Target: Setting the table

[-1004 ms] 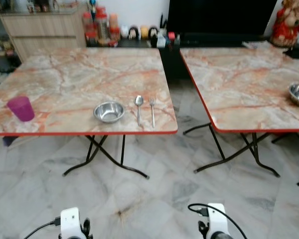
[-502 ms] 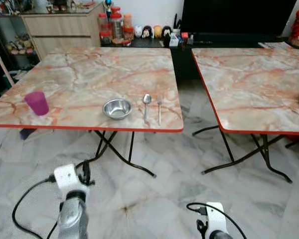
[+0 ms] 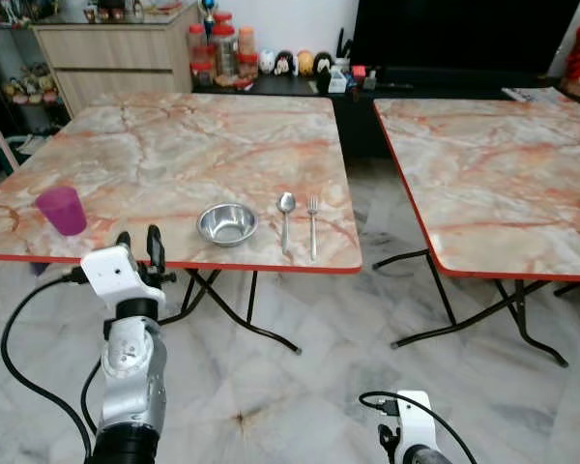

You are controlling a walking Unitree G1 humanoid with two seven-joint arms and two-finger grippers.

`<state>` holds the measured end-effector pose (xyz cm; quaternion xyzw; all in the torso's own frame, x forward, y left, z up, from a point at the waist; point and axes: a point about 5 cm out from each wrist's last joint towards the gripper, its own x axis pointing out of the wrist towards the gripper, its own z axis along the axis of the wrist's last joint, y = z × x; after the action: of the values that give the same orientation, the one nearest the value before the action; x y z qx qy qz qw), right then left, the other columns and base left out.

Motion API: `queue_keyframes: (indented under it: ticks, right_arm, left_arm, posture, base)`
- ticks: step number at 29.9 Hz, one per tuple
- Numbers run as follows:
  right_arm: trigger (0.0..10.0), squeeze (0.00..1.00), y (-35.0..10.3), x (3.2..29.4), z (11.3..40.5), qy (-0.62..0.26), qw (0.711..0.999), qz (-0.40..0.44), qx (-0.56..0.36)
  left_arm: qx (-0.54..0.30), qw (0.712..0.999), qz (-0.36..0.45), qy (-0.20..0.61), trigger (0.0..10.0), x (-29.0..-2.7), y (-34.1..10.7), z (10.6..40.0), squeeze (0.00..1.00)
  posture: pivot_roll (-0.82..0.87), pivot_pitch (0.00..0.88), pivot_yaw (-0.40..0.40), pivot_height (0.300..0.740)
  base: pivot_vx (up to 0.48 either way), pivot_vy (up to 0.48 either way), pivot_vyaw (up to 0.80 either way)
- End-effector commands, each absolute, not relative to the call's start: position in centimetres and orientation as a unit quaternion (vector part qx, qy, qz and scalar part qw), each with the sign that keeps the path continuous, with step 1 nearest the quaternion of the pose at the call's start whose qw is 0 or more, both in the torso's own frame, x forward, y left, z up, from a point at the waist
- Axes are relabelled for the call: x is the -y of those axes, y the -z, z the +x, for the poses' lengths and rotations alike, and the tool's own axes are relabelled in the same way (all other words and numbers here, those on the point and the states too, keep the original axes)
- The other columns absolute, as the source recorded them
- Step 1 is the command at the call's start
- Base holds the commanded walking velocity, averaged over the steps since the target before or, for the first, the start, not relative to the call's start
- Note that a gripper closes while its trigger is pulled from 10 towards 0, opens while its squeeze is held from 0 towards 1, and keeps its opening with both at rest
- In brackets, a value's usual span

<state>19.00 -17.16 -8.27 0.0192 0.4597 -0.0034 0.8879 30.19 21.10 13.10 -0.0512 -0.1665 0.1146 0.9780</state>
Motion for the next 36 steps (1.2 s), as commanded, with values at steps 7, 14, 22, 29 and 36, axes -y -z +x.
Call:
queue_keyframes:
  ticks: [7, 14, 22, 29, 36]
  right_arm:
    - [10.0, 0.0, 8.1, 17.5, 19.2, 0.01, 0.891, 0.017, -0.455]
    - [10.0, 0.0, 8.1, 17.8, 19.2, 0.011, 0.89, 0.011, -0.456]
    - [10.0, 0.0, 8.1, 17.5, 19.3, 0.009, 0.889, 0.013, -0.457]
    - [10.0, 0.0, 8.2, 17.4, 19.0, 0.006, 0.886, 0.01, -0.463]
    - [10.0, 0.0, 8.4, 17.4, 18.7, 0.005, 0.884, 0.009, -0.468]
  left_arm:
    - [0.183, 0.975, -0.054, -0.11, 10.0, -21.2, -15.3, 31.0, 0.0]
    - [0.182, 0.976, -0.053, -0.105, 10.0, -21.2, -15.7, 31.1, 0.0]
    - [0.149, 0.986, -0.063, -0.039, 10.0, -20.4, -15.2, 30.8, 0.0]
    - [0.097, 0.988, -0.112, 0.046, 10.0, -19.5, -14.1, 29.4, 0.0]
    - [0.05, 0.983, -0.151, 0.09, 10.0, -20.4, -13.4, 27.0, 0.0]
  posture:
    - [0.06, 0.0, -0.032, 0.732]
    - [0.06, 0.0, -0.033, 0.732]
    - [0.07, 0.0, -0.032, 0.732]
    - [0.07, 0.0, -0.026, 0.732]
    - [0.09, 0.0, -0.019, 0.732]
  base:
    - [0.48, 0.0, 0.57]
    - [0.48, 0.0, 0.0]
    - [0.39, 0.0, 0.0]
    - [0.0, 0.0, 0.0]
    - [0.0, 0.0, 0.0]
